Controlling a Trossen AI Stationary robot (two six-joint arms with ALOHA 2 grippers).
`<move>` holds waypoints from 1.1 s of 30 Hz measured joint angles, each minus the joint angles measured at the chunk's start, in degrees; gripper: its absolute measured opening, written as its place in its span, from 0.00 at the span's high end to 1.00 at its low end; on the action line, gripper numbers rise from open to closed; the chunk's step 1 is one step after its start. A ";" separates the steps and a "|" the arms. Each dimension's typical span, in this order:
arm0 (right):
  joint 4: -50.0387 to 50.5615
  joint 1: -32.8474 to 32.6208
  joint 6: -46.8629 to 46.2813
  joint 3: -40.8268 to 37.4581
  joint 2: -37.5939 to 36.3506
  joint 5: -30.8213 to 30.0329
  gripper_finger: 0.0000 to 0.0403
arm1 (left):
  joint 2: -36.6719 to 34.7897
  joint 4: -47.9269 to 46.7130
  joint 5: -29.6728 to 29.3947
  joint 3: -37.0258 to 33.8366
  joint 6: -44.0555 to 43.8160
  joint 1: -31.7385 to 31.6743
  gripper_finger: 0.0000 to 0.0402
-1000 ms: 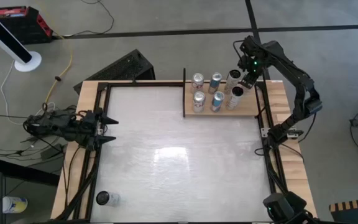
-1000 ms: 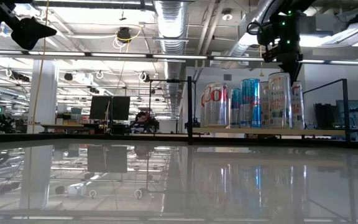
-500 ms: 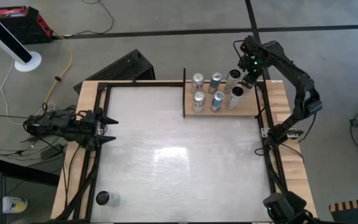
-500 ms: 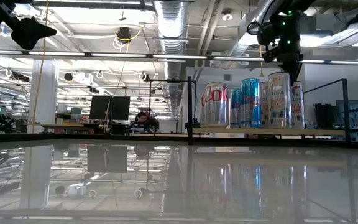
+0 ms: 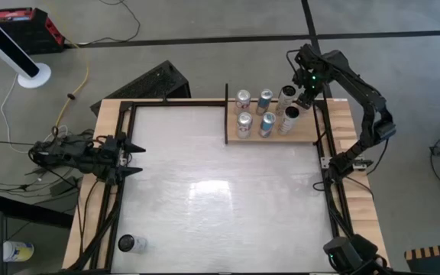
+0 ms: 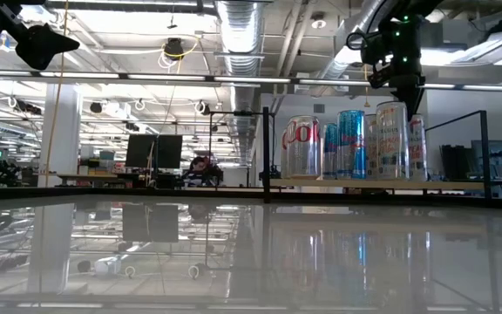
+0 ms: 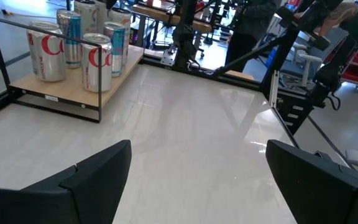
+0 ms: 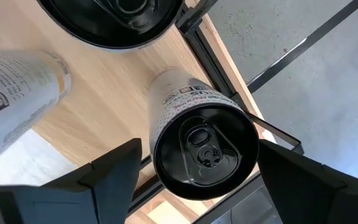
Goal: Place canned beverage on shelf
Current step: Put the black can on the shelf
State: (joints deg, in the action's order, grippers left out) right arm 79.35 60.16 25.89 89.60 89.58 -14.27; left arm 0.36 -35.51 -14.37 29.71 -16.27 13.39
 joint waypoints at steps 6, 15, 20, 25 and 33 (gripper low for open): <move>-1.06 0.00 0.16 0.00 0.00 -1.11 0.16 | 0.00 0.00 0.00 0.00 0.00 0.02 0.11; -2.49 0.00 1.03 0.00 0.00 -2.39 0.16 | 0.00 0.00 0.00 0.00 0.00 0.00 0.11; -2.81 0.00 1.19 -0.02 -0.14 -2.54 0.16 | 0.00 0.00 0.00 0.00 0.00 0.02 0.11; -3.15 -0.13 1.55 1.33 -2.37 -2.53 0.16 | 0.00 0.00 0.00 0.00 0.00 0.01 0.11; -2.90 -3.00 -1.73 8.59 -8.56 2.97 0.16 | 0.00 0.00 0.00 0.00 0.13 0.01 0.11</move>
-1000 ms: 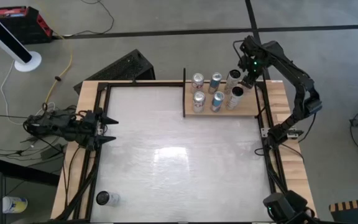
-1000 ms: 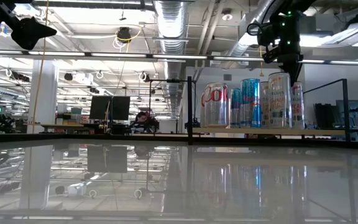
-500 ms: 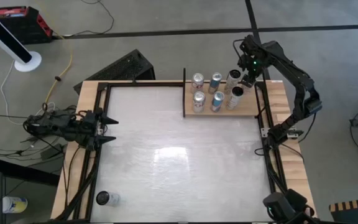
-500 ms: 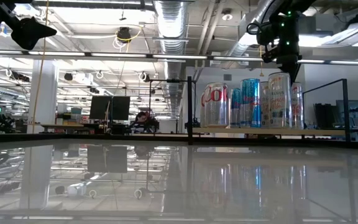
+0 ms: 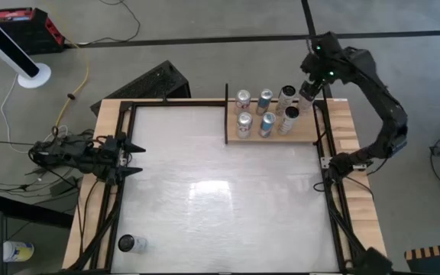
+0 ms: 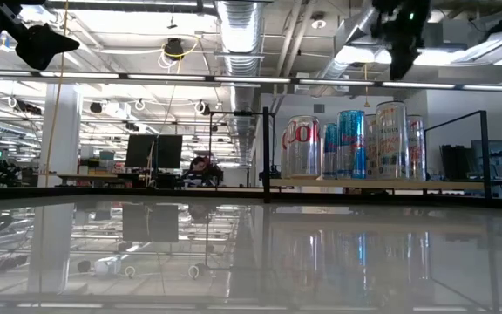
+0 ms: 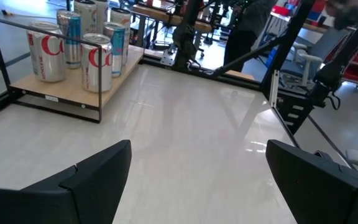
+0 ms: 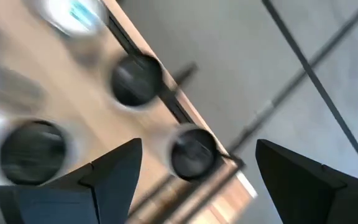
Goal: Place canned beverage on shelf
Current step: Put the black can on the shelf
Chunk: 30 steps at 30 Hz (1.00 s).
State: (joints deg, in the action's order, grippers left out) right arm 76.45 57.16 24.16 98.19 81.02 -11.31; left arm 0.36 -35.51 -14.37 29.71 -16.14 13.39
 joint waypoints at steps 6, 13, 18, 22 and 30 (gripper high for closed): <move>-1.60 -8.04 -6.15 0.72 -4.98 11.22 0.16 | 0.00 0.00 0.00 0.00 0.00 0.01 0.11; -4.44 -27.38 -15.04 0.72 -5.99 14.33 0.17 | 0.00 0.00 0.00 0.00 -0.02 -0.01 0.11; -5.38 -44.80 -21.36 0.59 -5.70 12.61 0.17 | 0.00 -0.03 0.02 0.00 -0.04 -0.01 0.11; -8.76 -59.21 -28.78 -3.67 -6.52 0.10 0.17 | 0.00 -0.07 0.93 0.00 -0.06 0.00 0.11; -27.26 -79.35 -39.80 -18.52 -7.23 -14.22 0.17 | 2.45 14.27 17.76 0.08 -2.13 0.02 0.11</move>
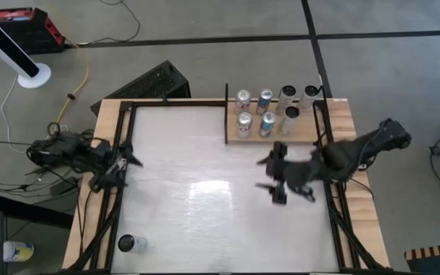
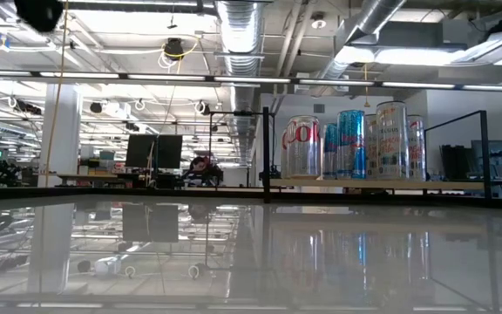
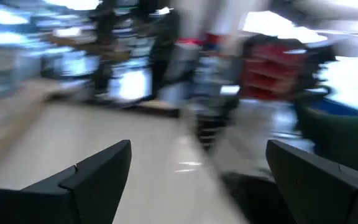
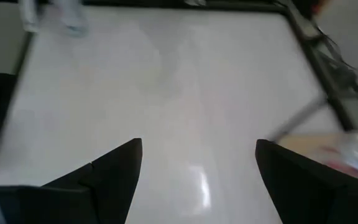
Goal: Place canned beverage on shelf
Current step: Put the black can on the shelf
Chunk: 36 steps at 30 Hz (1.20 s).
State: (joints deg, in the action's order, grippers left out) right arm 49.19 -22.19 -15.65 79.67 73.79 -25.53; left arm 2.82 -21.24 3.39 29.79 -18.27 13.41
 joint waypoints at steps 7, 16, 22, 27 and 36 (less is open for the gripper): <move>-13.25 -8.15 -1.08 -6.07 4.31 -5.25 0.17 | 19.94 10.00 14.11 2.01 -3.50 2.70 0.11; -18.19 -12.63 -5.33 -6.02 10.22 -7.33 0.17 | 49.69 -16.37 -1.49 26.58 -7.33 22.26 0.11; -18.50 -15.58 -8.41 -6.02 12.85 -7.54 0.17 | 61.22 -22.46 -15.65 35.30 -22.37 40.68 0.11; -18.36 -16.42 -9.00 -6.04 13.77 -9.26 0.17 | 66.31 -22.82 -22.75 38.97 -25.58 51.06 0.11; -18.58 -14.67 -8.95 -6.00 13.69 -10.81 0.17 | 68.60 -29.42 -31.35 38.36 -35.07 57.29 0.11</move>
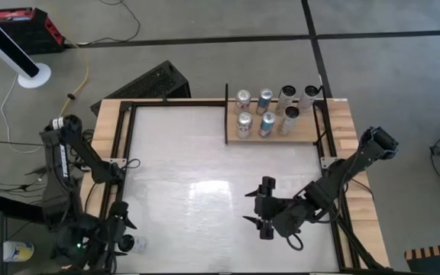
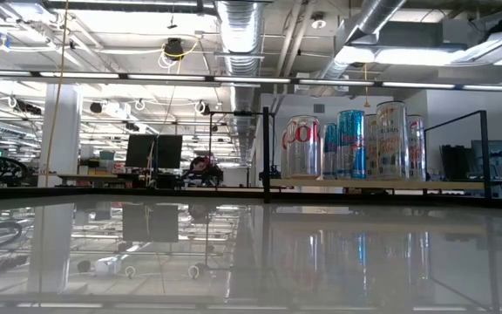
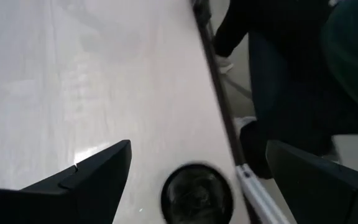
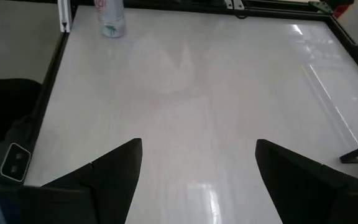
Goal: Place canned beverage on shelf
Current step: Put the black can on the shelf
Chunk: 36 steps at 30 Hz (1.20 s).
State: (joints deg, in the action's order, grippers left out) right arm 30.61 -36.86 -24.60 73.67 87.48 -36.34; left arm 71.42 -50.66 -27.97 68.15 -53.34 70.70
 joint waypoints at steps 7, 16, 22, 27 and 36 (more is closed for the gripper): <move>0.34 0.99 2.39 0.00 0.00 0.17 0.17 | 0.52 0.58 -0.89 -2.46 -1.82 0.61 0.11; 2.43 1.03 2.58 0.00 0.00 0.39 0.17 | 0.76 7.31 2.55 -6.91 -1.96 0.65 0.11; 2.39 1.30 3.07 0.00 0.00 0.39 0.17 | 0.74 9.00 3.72 -9.37 -3.80 1.04 0.11; 2.39 1.98 4.16 0.00 0.00 0.46 0.17 | 0.74 9.63 4.76 -11.38 -5.98 1.00 0.11; 2.37 2.54 5.17 0.00 0.00 1.03 0.17 | 0.74 10.23 6.74 -12.98 -7.88 0.99 0.12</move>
State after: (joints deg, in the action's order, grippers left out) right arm 32.97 -34.33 -19.43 73.67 87.48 -35.31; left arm 72.16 -40.42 -21.22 55.18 -61.22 71.69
